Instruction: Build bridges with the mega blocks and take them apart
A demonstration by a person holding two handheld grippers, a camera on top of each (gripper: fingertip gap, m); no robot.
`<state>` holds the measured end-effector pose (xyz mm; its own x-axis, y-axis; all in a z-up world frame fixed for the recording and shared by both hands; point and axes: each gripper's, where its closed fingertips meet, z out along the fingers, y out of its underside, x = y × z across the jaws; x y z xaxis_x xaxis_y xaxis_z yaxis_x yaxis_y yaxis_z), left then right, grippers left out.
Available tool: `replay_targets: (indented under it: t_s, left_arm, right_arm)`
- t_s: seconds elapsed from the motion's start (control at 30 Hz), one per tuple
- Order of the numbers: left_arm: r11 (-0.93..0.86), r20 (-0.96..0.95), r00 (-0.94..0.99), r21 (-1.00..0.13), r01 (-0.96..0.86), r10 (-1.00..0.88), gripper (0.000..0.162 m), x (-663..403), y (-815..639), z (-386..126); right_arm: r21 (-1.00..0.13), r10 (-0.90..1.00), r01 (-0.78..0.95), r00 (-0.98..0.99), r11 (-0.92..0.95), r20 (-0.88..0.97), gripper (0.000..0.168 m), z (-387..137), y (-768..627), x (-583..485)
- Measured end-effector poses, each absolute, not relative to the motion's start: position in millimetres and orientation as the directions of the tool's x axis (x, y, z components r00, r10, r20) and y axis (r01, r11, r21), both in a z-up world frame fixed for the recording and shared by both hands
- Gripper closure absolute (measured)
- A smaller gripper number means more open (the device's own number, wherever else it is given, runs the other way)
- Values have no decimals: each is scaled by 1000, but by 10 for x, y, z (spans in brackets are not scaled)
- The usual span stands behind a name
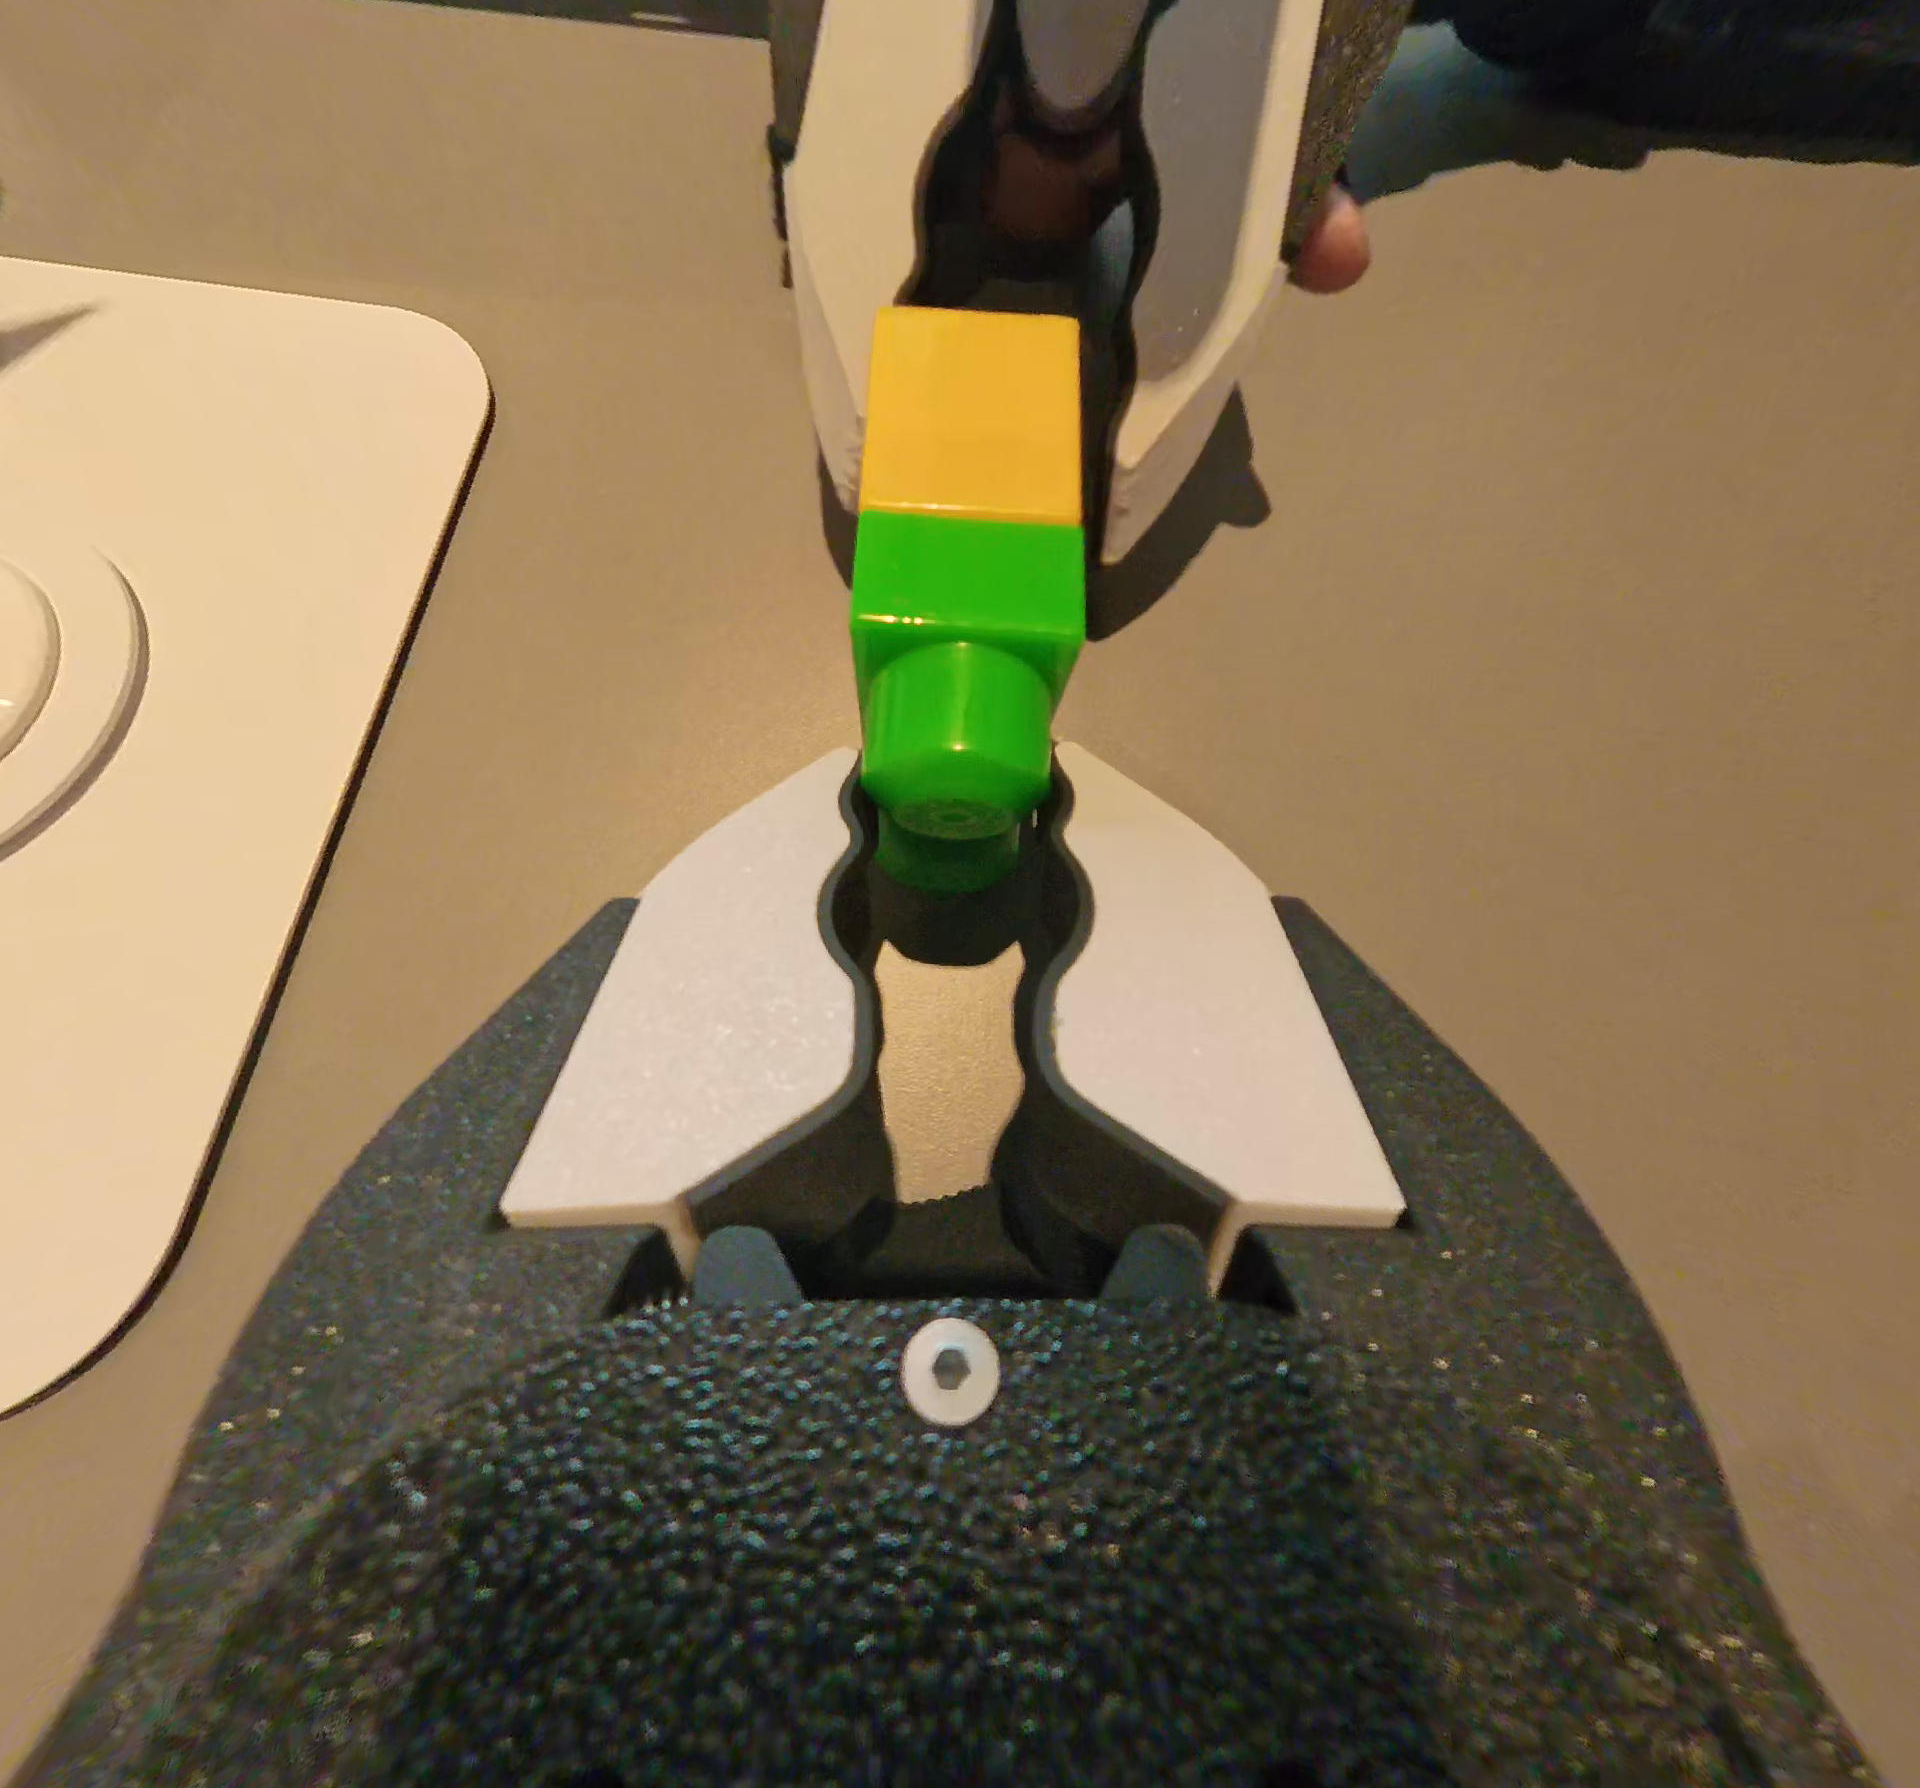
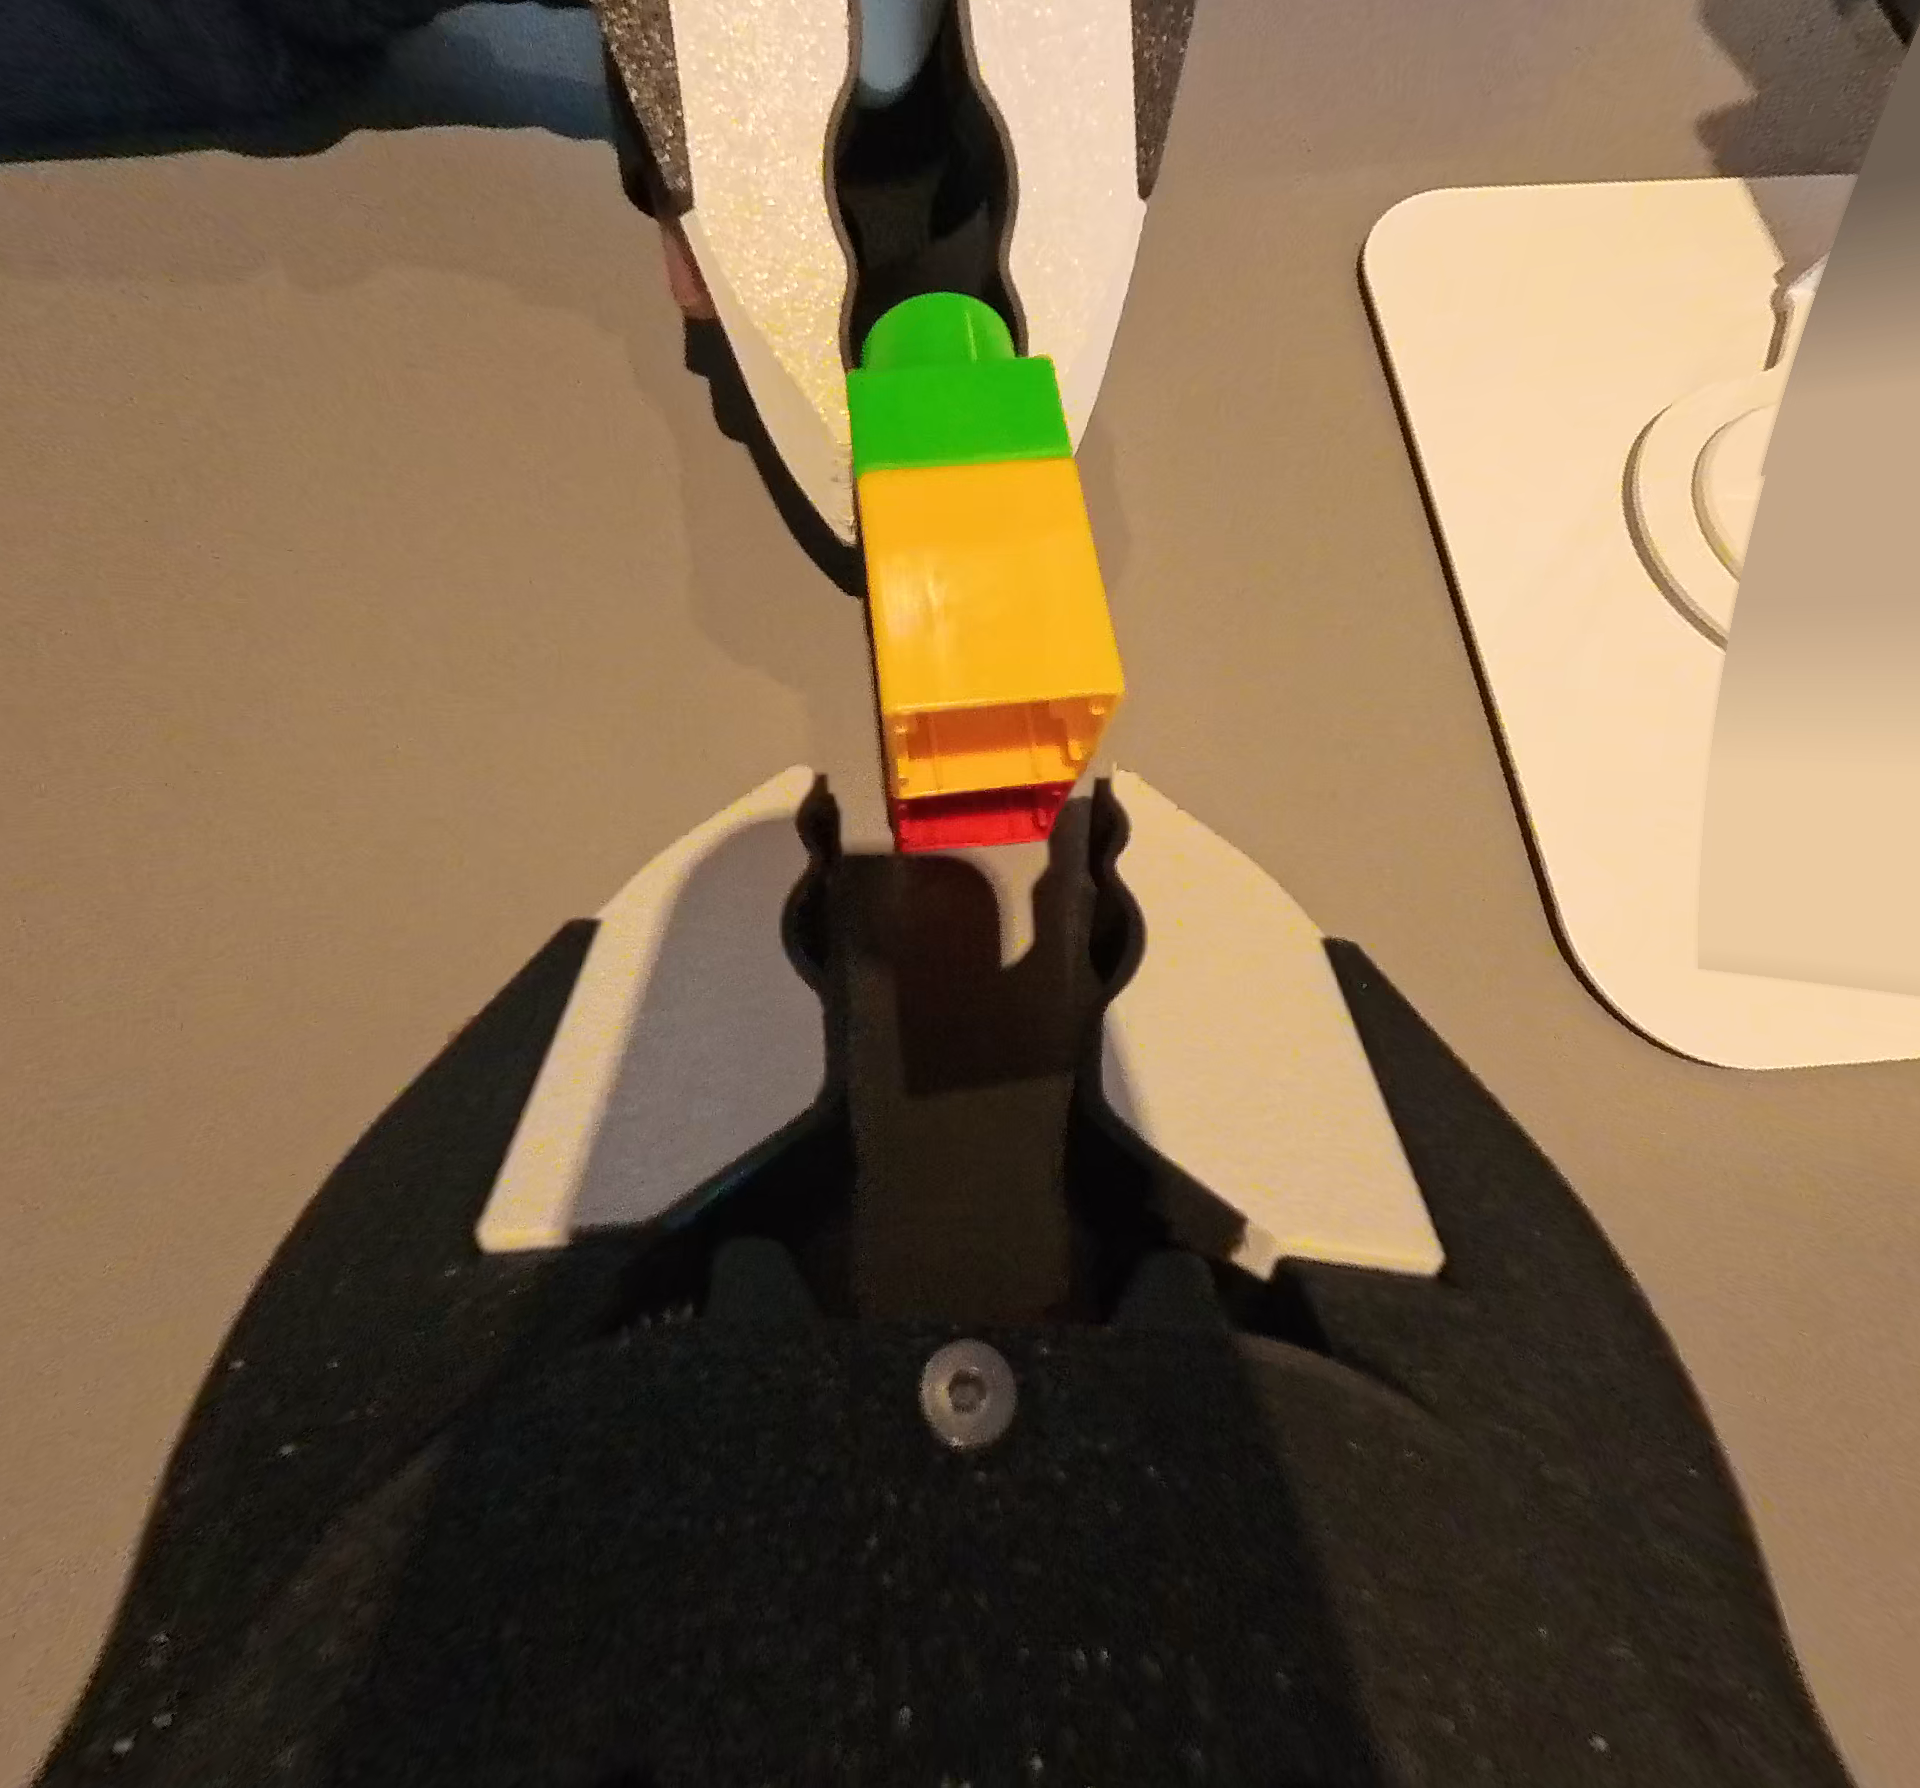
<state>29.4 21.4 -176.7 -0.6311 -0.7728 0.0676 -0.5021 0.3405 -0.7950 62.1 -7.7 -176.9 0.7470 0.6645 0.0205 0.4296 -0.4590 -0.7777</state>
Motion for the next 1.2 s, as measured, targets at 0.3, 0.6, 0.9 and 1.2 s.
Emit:
replay_targets:
  t_s: [0.3,0.6,0.9,1.2]
  left_arm:
    - [351,66,-641,-792,-500,-765,133,279,198,-1775]
    - [329,86,-623,-789,-520,-778,134,299,204,-1771]
    - [350,69,-616,-771,-532,-785,134,302,210,-1775]
    - [348,70,-614,-771,-533,-787,133,296,206,-1779]
  right_arm:
    - [-842,669,381,742,-381,33,134,-1615,-56,618]
    - [-833,657,386,753,-397,35,135,-1631,-34,620]
    - [-830,648,384,761,-405,35,135,-1633,-13,620]
    - [-800,662,419,748,-429,36,123,-1711,-39,607]
